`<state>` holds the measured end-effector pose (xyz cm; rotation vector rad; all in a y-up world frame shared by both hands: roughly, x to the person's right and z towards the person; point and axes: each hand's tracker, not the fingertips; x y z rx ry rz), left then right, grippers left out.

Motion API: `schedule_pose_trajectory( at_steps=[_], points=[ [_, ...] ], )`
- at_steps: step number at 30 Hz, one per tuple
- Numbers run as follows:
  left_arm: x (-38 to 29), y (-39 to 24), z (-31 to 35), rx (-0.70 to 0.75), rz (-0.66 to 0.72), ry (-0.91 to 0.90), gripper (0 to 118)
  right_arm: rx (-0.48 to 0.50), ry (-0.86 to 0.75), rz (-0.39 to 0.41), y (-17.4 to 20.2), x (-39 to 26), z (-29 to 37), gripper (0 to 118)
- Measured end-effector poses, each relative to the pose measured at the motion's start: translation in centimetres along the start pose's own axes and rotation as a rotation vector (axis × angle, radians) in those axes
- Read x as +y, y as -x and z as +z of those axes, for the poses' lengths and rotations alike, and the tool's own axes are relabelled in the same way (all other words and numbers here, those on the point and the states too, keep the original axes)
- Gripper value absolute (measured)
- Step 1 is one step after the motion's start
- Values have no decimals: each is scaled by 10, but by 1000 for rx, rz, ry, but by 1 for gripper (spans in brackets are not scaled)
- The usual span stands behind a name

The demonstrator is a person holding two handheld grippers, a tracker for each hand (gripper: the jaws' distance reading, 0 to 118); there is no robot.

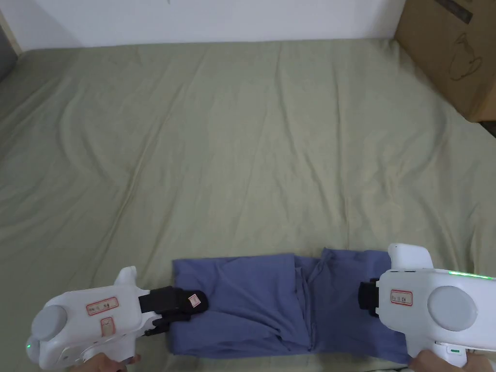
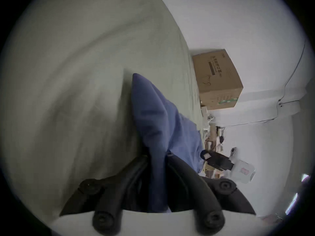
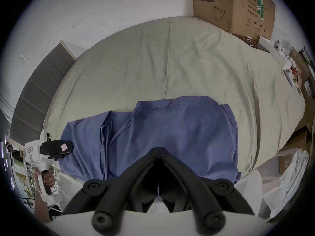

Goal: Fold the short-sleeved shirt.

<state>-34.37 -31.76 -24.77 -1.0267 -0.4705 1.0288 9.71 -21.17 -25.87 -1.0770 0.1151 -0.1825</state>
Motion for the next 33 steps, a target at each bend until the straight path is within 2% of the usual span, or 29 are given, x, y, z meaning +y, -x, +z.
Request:
schedule_pose_trajectory(
  at_steps=[6,9,17,25,33],
  points=[
    [17,-12,45,81,-122,-20,6,-7,-1,-2,0,0,1,0],
    [27,-8,82,116,-124,-52,6,-1,1,-9,1,0,0,0],
    [44,6,166,332,-130,-113,6,15,13,0,5,-4,-6,0],
    [34,-41,165,337,-203,-157,6,30,11,-6,3,-7,-2,0],
    [21,-140,121,270,-360,-142,6,34,-11,-47,-17,-5,5,0]
  ],
)
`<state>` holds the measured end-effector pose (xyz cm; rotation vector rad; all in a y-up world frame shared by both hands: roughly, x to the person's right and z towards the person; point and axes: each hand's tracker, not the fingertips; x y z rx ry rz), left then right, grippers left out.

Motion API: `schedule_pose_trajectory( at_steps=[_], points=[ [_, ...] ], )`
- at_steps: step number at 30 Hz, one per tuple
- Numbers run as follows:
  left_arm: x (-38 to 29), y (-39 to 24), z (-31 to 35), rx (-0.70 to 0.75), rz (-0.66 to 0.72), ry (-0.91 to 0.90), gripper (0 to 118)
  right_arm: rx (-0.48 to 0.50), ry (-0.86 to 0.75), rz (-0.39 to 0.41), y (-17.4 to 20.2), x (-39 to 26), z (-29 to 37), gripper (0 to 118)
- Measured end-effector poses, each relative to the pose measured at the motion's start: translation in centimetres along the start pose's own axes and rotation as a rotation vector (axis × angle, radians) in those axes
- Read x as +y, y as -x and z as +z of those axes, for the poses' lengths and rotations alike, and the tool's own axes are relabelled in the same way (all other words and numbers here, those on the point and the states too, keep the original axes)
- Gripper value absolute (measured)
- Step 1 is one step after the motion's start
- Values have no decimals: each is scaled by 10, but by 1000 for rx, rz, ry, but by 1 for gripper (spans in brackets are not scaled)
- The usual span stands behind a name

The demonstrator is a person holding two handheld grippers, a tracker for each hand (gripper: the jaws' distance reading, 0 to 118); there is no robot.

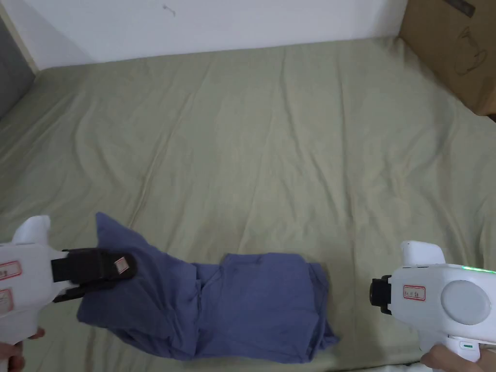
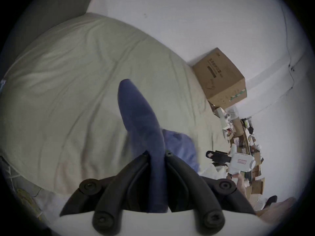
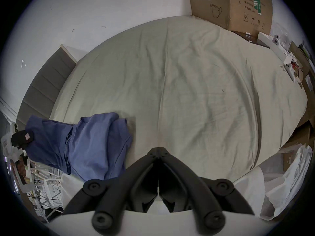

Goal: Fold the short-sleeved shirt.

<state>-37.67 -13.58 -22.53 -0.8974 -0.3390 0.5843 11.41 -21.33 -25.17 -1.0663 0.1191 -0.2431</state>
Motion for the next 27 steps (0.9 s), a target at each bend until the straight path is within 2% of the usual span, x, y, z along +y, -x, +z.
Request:
schedule_pose_trajectory(
  at_steps=[9,11,12,13,14,15,16,17,20,21,22,24,25,27],
  points=[
    [-17,-100,-116,-132,-130,182,6,-6,-12,-67,-30,-2,8,0],
    [-27,-110,-148,-144,-169,256,11,-7,-14,-80,-37,-3,9,0],
    [-31,-111,-163,-147,-175,280,22,-10,-15,-88,-40,-4,10,0],
    [-37,-114,-176,-142,-186,320,41,-14,-14,-97,-43,-5,10,0],
    [-43,-118,-184,-141,-190,360,74,-16,-11,-105,-46,-6,11,0],
    [-47,-120,-191,-149,-193,379,95,-17,-8,-111,-49,-7,10,0],
    [-54,-121,-196,-158,-205,404,109,-19,-5,-118,-51,-8,10,0],
    [-56,-122,-195,-152,-200,390,113,-23,-4,-124,-53,-9,9,0],
    [-52,-117,-186,-170,-169,377,110,-25,2,-136,-56,-11,8,0],
    [-48,-113,-182,-174,-147,364,105,-24,4,-139,-57,-11,7,0],
    [-43,-107,-177,-176,-120,341,92,-22,5,-140,-56,-12,6,0],
    [-36,-95,-163,-159,-55,271,25,-17,5,-140,-55,-13,6,0],
    [-33,-90,-158,-116,-51,232,4,-14,5,-140,-54,-13,6,0],
    [-30,-81,-155,-8,-78,192,4,-6,6,-136,-51,-14,5,0]
  ],
)
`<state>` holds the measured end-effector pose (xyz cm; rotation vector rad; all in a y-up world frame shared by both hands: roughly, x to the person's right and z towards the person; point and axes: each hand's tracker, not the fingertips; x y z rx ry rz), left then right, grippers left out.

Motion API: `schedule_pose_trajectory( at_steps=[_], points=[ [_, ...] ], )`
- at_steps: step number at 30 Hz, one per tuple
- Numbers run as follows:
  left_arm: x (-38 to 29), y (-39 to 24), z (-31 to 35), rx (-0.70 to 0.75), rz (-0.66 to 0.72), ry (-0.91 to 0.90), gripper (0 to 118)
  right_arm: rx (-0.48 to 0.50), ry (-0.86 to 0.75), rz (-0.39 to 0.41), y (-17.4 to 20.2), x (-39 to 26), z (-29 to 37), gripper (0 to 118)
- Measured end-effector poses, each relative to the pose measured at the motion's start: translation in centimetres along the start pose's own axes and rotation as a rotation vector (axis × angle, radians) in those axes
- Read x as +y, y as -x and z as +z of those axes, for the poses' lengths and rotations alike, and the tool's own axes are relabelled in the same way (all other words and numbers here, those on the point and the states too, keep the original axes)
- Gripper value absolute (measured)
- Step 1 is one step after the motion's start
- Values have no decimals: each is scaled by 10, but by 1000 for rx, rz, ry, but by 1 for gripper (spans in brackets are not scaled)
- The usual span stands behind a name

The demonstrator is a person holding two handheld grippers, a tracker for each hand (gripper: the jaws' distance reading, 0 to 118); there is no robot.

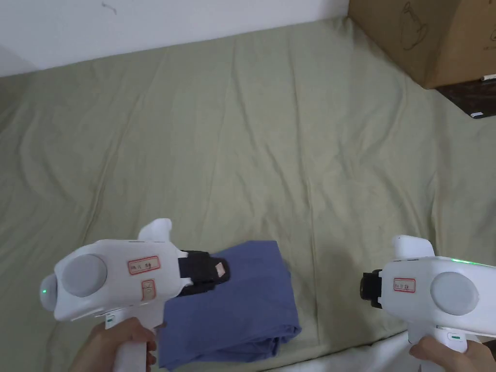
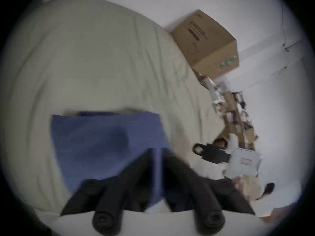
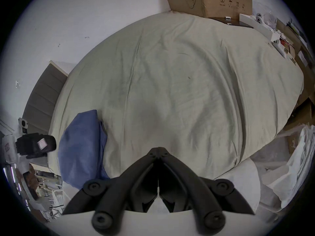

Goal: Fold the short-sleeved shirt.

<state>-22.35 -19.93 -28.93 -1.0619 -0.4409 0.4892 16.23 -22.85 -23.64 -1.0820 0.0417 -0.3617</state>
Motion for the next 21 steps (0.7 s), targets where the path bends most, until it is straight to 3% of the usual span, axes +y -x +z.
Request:
schedule_pose_trajectory(
  at_steps=[6,21],
  points=[
    [-23,7,-24,-38,39,81,4,14,4,9,3,0,-3,0],
    [-60,-78,-100,-63,-182,228,3,1,-2,-3,-5,-5,4,0]
  ],
)
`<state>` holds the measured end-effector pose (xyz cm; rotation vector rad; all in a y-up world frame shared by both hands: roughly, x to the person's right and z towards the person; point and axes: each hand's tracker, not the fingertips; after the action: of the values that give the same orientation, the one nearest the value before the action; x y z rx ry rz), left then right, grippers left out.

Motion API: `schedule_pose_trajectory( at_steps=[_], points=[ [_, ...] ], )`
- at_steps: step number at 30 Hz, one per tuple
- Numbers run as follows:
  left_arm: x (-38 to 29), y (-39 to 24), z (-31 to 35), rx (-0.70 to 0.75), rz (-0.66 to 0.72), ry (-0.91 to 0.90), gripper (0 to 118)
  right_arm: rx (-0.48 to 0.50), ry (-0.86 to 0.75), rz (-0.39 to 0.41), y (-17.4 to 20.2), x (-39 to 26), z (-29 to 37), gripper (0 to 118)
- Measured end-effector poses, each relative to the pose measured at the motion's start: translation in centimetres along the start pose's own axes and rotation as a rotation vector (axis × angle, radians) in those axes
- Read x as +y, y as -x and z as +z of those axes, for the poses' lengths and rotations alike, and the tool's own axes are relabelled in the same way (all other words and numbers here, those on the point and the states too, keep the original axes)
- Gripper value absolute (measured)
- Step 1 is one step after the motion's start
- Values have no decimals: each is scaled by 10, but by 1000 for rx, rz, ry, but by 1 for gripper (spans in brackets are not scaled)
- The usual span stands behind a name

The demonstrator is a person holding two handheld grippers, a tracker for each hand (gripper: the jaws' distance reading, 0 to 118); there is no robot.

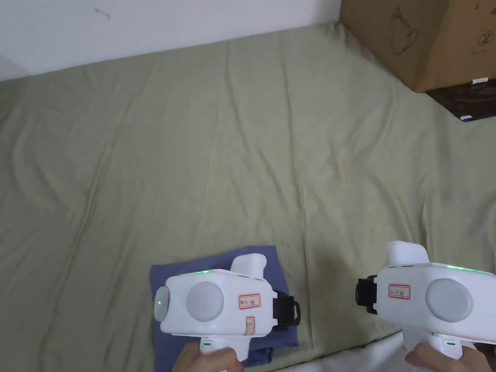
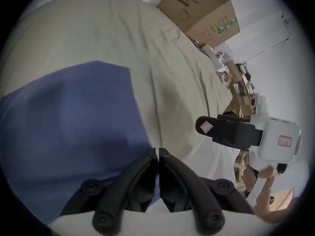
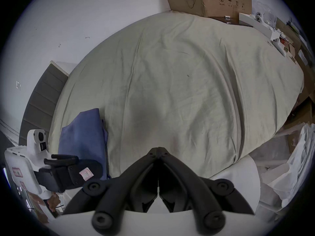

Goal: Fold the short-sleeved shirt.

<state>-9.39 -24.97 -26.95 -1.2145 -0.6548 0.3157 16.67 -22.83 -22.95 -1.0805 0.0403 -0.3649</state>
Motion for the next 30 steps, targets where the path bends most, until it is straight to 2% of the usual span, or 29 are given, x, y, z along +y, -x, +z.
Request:
schedule_pose_trajectory(
  at_steps=[6,8,12,17,22,26,28,30],
  points=[
    [-2,7,23,-53,9,-34,3,-1,-11,8,7,4,12,0],
    [-3,18,52,-42,27,-126,3,9,-20,26,15,8,18,0],
    [-12,56,115,-79,121,-253,3,51,-55,127,41,20,23,0],
    [-40,110,175,-58,209,-362,3,147,-47,276,101,31,19,0],
    [-72,152,190,-25,313,-398,3,221,69,323,150,23,-22,0],
    [-89,171,180,-70,368,-392,4,126,186,397,167,2,-62,0],
    [-92,175,173,-79,378,-382,4,132,186,368,162,1,-70,0],
    [-92,181,165,-97,395,-364,7,169,194,306,155,6,-72,0]
  ],
)
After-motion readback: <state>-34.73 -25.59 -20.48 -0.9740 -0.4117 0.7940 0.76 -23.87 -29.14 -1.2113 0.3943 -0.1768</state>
